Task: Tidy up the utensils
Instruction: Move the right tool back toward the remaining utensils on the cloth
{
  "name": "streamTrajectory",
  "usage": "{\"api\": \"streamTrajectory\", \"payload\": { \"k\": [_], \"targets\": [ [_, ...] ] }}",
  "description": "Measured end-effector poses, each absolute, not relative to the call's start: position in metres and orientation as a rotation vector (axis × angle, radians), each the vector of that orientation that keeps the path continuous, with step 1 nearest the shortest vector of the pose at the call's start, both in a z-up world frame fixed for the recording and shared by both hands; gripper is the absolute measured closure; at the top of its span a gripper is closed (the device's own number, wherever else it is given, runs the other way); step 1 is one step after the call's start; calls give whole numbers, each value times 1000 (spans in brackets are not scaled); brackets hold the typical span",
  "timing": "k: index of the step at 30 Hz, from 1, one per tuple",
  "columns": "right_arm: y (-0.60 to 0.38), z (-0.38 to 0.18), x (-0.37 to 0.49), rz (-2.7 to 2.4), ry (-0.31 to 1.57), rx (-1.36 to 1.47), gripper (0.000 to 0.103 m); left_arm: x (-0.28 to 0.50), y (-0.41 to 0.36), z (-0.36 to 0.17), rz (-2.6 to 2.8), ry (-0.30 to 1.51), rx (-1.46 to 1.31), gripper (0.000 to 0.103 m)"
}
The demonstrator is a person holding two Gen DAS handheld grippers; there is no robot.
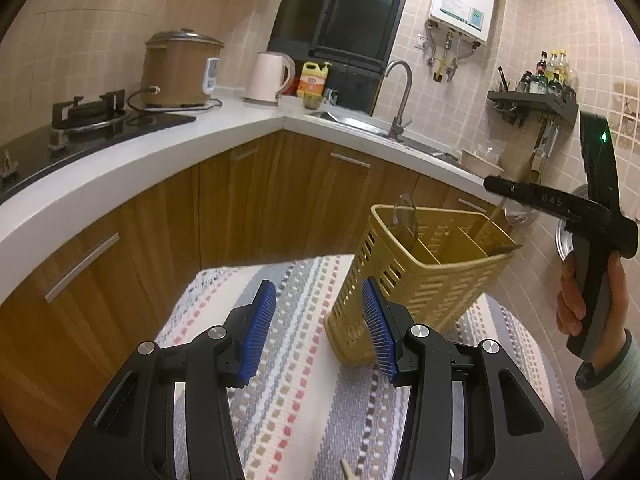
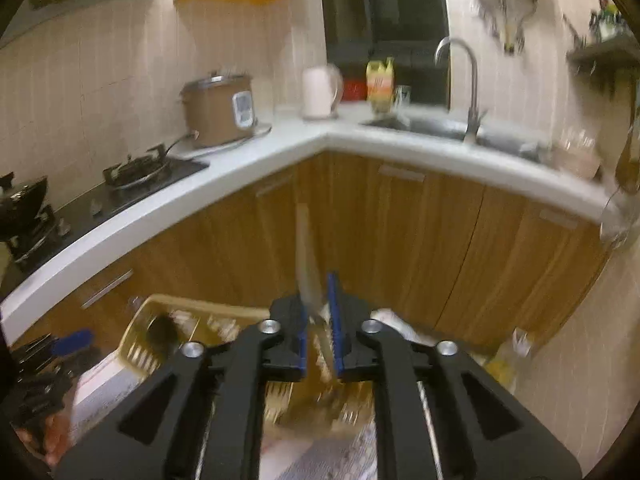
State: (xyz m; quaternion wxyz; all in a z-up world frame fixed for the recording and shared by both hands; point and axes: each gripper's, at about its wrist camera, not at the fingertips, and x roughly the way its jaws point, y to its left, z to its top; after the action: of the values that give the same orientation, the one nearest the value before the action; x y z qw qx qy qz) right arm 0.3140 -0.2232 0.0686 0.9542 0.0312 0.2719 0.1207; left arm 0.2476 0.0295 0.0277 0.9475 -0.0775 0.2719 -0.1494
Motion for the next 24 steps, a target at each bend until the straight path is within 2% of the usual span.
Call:
{"api": "streamTrajectory", "payload": {
  "k": [1, 2, 3, 5, 8, 12, 16, 21, 24],
  "targets": [
    [-227, 71, 305, 236, 565, 56, 73, 245, 30, 28, -306, 560, -152, 59],
    [-230, 72, 296, 232, 560, 48, 50, 241, 31, 30, -304, 574, -139, 59],
    [-235, 76, 281, 222, 539, 32, 44, 237, 32, 32, -304, 591, -126, 59],
    [-238, 79, 258, 193, 541, -2, 44, 229, 33, 34, -307, 628, -103, 59],
    [-248, 73, 223, 173, 640, 0, 44, 219, 28, 30, -318, 740, -44, 59],
    [-254, 45, 178, 165, 824, 2, 44, 209, 17, 9, -383, 910, 0, 59],
    [-255, 9, 139, 199, 967, 69, 45, 193, 9, -17, -424, 995, -2, 61],
    [-253, -38, 95, 255, 1159, 187, 61, 166, -2, -42, -475, 1059, 62, 62],
    [-250, -65, 67, 291, 1281, 271, 67, 153, -3, -49, -498, 1074, 104, 68]
  ]
}}
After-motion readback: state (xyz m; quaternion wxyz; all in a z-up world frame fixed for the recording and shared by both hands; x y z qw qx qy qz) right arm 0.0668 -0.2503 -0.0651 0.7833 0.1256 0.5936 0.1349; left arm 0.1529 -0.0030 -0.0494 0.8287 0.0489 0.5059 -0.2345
